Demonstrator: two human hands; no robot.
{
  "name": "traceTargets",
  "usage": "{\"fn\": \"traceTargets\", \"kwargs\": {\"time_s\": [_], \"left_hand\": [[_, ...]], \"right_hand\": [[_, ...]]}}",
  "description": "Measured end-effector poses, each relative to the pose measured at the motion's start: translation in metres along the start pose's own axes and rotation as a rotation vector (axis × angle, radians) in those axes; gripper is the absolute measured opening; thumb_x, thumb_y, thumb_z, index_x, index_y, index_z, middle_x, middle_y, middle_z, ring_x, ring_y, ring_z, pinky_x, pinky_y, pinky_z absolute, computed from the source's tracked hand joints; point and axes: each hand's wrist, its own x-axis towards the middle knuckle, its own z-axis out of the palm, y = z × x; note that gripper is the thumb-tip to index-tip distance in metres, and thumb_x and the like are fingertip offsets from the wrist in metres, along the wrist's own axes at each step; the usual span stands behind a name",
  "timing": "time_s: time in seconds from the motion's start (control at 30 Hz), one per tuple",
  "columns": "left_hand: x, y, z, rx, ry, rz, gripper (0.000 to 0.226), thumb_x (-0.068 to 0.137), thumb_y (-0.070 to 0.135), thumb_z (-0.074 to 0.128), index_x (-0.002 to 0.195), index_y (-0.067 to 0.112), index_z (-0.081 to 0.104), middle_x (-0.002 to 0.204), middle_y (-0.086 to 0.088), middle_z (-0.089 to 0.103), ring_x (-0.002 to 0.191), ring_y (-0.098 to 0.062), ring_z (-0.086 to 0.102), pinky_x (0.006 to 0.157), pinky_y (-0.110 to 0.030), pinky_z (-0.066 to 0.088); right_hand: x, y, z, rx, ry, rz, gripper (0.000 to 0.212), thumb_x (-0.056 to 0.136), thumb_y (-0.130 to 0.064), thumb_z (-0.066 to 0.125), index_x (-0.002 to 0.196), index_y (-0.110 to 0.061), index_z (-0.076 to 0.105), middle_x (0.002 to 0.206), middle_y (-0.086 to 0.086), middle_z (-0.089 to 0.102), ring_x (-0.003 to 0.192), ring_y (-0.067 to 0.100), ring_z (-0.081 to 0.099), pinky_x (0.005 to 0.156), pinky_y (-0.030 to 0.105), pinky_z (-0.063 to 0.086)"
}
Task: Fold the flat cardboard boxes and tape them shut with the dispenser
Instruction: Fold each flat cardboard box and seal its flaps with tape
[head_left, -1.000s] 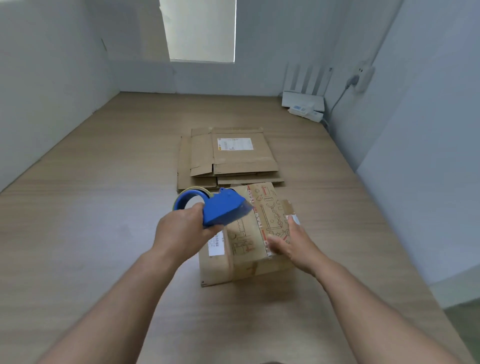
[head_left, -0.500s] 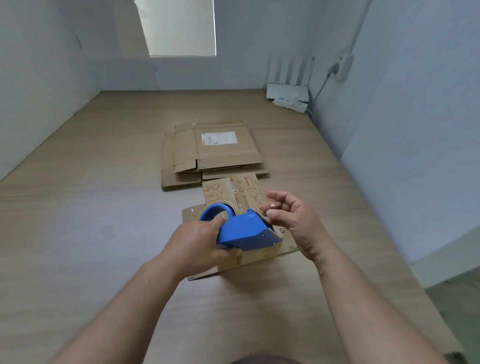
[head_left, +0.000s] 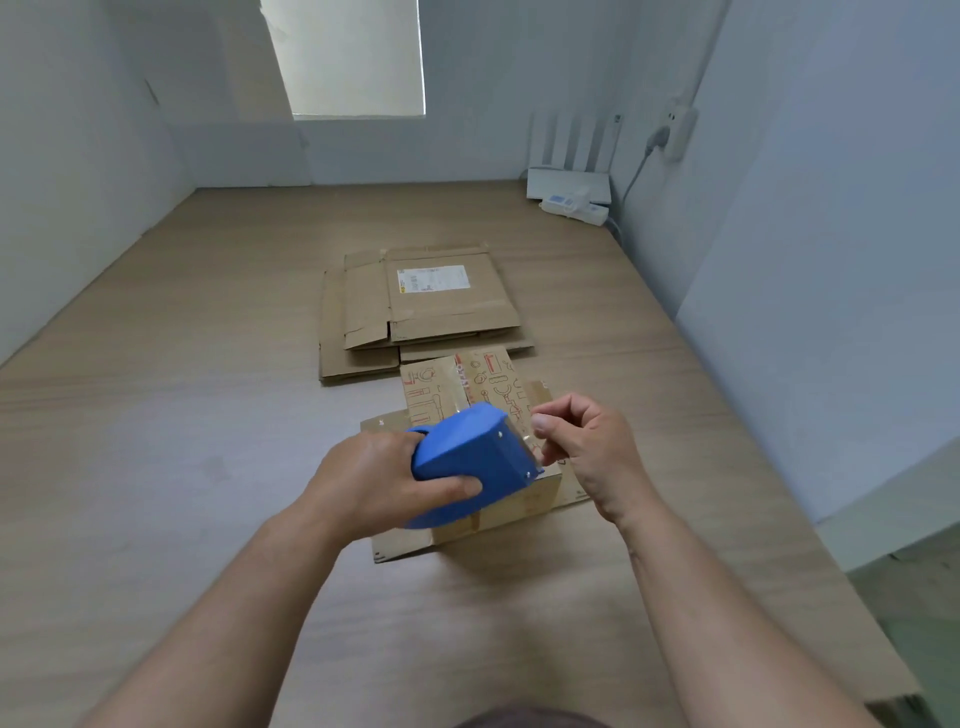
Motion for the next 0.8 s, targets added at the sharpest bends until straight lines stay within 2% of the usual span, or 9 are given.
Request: {"fn": "traceTargets", "kwargs": {"time_s": [0.1, 0.17, 0.23, 0.27, 0.33, 0.47, 0.63, 0.8], "left_hand": [[-0.004, -0.008, -0.019, -0.190, -0.085, -0.065, 0.039, 0.070, 0.067, 0.066, 0.090, 0.034, 0.062, 0.085, 0.009, 0.066, 0.078, -0.009, 0.064, 0.070, -0.028, 0.053], [-0.009, -0.021, -0.035, -0.274, -0.128, -0.121, 0.060, 0.055, 0.082, 0.063, 0.084, 0.030, 0.065, 0.075, 0.004, 0.069, 0.072, -0.012, 0.066, 0.064, -0.025, 0.050], [-0.017, -0.039, -0.050, -0.276, -0.146, -0.160, 0.091, 0.027, 0.095, 0.058, 0.082, 0.022, 0.070, 0.071, 0.003, 0.071, 0.067, -0.015, 0.068, 0.061, -0.026, 0.047], [-0.021, -0.049, -0.056, -0.266, -0.165, -0.179, 0.101, 0.018, 0.096, 0.057, 0.081, 0.019, 0.071, 0.071, 0.001, 0.072, 0.068, -0.019, 0.069, 0.062, -0.028, 0.045], [-0.028, -0.069, -0.063, -0.241, -0.204, -0.234, 0.105, 0.011, 0.096, 0.059, 0.079, 0.016, 0.073, 0.072, -0.002, 0.073, 0.070, -0.023, 0.070, 0.065, -0.030, 0.044], [-0.028, -0.085, -0.061, -0.177, -0.294, -0.309, 0.106, 0.008, 0.096, 0.058, 0.079, 0.018, 0.074, 0.072, 0.001, 0.073, 0.069, -0.019, 0.071, 0.068, -0.032, 0.047], [-0.016, -0.082, -0.047, -0.180, -0.361, -0.368, 0.106, 0.011, 0.092, 0.062, 0.083, 0.016, 0.074, 0.076, 0.002, 0.074, 0.073, -0.019, 0.071, 0.073, -0.033, 0.050], [-0.003, -0.078, -0.035, -0.121, -0.346, -0.405, 0.078, 0.043, 0.080, 0.067, 0.086, 0.015, 0.071, 0.085, -0.003, 0.072, 0.078, -0.019, 0.067, 0.068, -0.028, 0.042]], "right_hand": [[-0.006, 0.001, 0.005, 0.006, -0.024, 0.028, 0.011, 0.087, 0.000, 0.062, 0.078, -0.005, 0.063, 0.067, 0.006, 0.062, 0.044, 0.011, 0.053, 0.048, 0.021, 0.049], [-0.008, 0.002, 0.005, 0.020, -0.006, 0.044, 0.013, 0.087, 0.000, 0.063, 0.076, -0.006, 0.064, 0.066, 0.007, 0.061, 0.042, 0.012, 0.051, 0.045, 0.022, 0.048], [-0.006, 0.003, -0.005, 0.043, 0.067, 0.071, 0.015, 0.087, 0.000, 0.063, 0.074, -0.007, 0.064, 0.062, 0.006, 0.059, 0.040, 0.010, 0.050, 0.043, 0.022, 0.048], [-0.005, 0.006, -0.011, 0.059, 0.110, 0.091, 0.016, 0.087, 0.001, 0.062, 0.073, -0.006, 0.063, 0.060, 0.005, 0.058, 0.038, 0.009, 0.049, 0.042, 0.021, 0.047], [-0.005, 0.015, -0.022, 0.038, 0.154, 0.140, 0.016, 0.087, 0.002, 0.062, 0.073, -0.006, 0.061, 0.059, 0.005, 0.057, 0.035, 0.009, 0.048, 0.040, 0.020, 0.046], [-0.008, 0.033, -0.017, -0.034, 0.122, 0.226, 0.016, 0.086, 0.001, 0.063, 0.071, -0.005, 0.062, 0.058, 0.004, 0.057, 0.036, 0.010, 0.046, 0.041, 0.024, 0.049], [-0.005, 0.040, -0.017, -0.050, 0.168, 0.273, 0.014, 0.087, 0.002, 0.061, 0.073, -0.001, 0.060, 0.060, 0.005, 0.055, 0.036, 0.009, 0.044, 0.041, 0.023, 0.048], [-0.003, 0.049, -0.019, -0.077, 0.206, 0.307, 0.017, 0.086, 0.002, 0.059, 0.070, -0.004, 0.060, 0.058, 0.003, 0.055, 0.040, 0.014, 0.045, 0.043, 0.025, 0.049]]}}
